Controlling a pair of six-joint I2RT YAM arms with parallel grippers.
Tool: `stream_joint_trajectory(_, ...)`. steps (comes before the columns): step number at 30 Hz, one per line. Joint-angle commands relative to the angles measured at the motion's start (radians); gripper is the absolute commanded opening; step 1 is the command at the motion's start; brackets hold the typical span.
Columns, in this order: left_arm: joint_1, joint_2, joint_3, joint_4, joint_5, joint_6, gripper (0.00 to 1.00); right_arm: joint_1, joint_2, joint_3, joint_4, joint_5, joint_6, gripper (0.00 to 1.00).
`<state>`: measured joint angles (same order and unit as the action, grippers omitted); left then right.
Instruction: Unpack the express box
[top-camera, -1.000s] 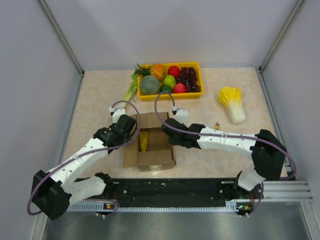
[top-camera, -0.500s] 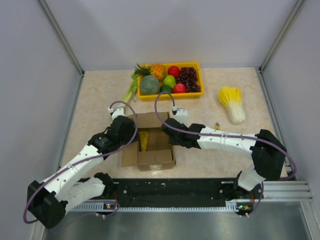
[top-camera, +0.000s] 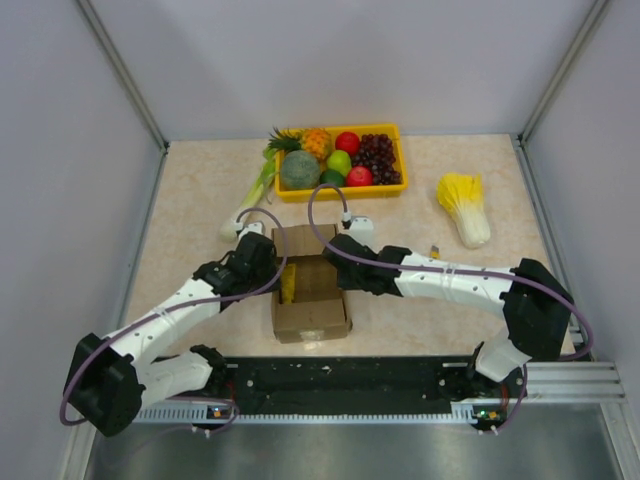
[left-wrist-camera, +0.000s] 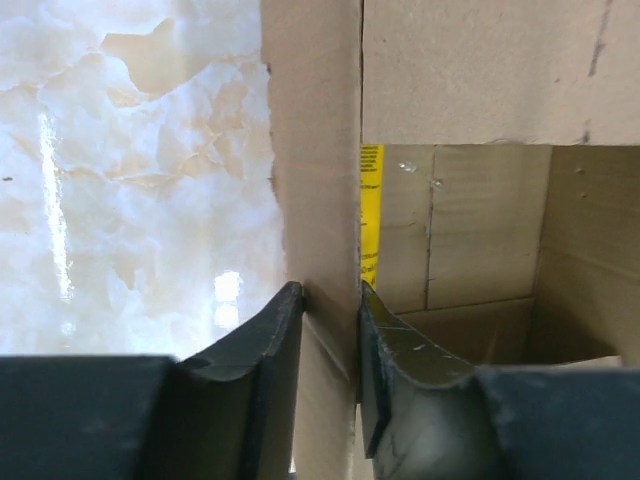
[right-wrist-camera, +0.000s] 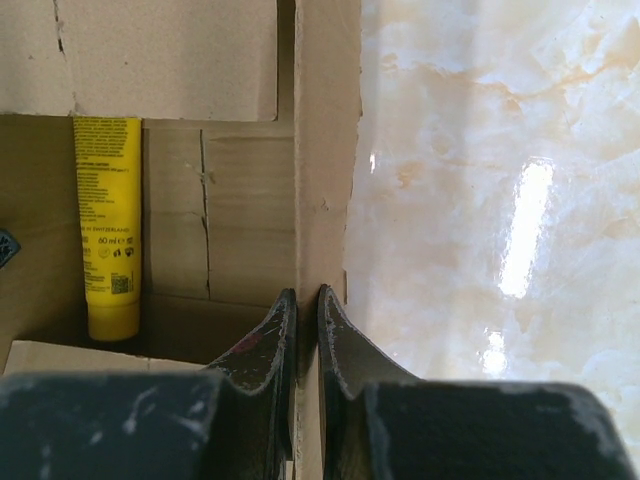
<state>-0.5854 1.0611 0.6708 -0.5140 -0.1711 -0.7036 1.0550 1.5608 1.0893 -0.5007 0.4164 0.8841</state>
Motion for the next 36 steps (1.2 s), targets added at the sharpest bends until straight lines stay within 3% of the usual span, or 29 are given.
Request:
stream_joint_trajectory(1, -0.002, 0.04, 0.033, 0.038, 0.082, 0.021, 0.23, -0.003, -0.024, 0.032, 0.128, -0.09, -0.014, 0.06)
stream_joint_trajectory(3, -0.002, 0.043, 0.045, 0.049, 0.081, 0.032, 0.13, -0.003, -0.027, 0.027, 0.137, -0.099, -0.025, 0.06)
stream_joint_trajectory(4, -0.002, 0.046, 0.05, 0.052, 0.079, 0.044, 0.0, -0.003, -0.031, 0.02, 0.137, -0.099, -0.027, 0.06)
stream_joint_trajectory(6, -0.002, 0.046, 0.064, 0.051, 0.071, 0.053, 0.0, -0.003, -0.057, 0.011, 0.136, -0.084, -0.033, 0.11)
stream_joint_trajectory(13, -0.001, 0.03, 0.079, 0.055, 0.068, 0.114, 0.0, -0.004, -0.183, 0.021, 0.137, -0.011, -0.141, 0.45)
stream_joint_trajectory(16, -0.001, 0.037, 0.098, 0.04, 0.068, 0.154, 0.0, -0.004, -0.217, 0.05, 0.137, -0.021, -0.21, 0.52)
stream_joint_trajectory(20, -0.001, 0.051, 0.148, 0.011, 0.059, 0.199, 0.0, -0.004, -0.229, 0.072, 0.157, -0.068, -0.327, 0.53)
stream_joint_trajectory(23, -0.001, 0.062, 0.168, 0.006, 0.062, 0.231, 0.11, -0.003, -0.202, 0.069, 0.183, -0.137, -0.381, 0.47)
stream_joint_trajectory(24, -0.001, 0.069, 0.174, 0.003, 0.064, 0.24, 0.23, -0.004, -0.193, 0.061, 0.188, -0.155, -0.382, 0.46)
stream_joint_trajectory(27, -0.001, 0.079, 0.184, 0.0, 0.065, 0.242, 0.39, -0.004, -0.15, 0.026, 0.238, -0.162, -0.366, 0.44)
stream_joint_trajectory(36, -0.001, 0.083, 0.148, -0.027, 0.094, 0.225, 0.48, -0.004, -0.004, 0.006, 0.355, -0.16, -0.324, 0.35)
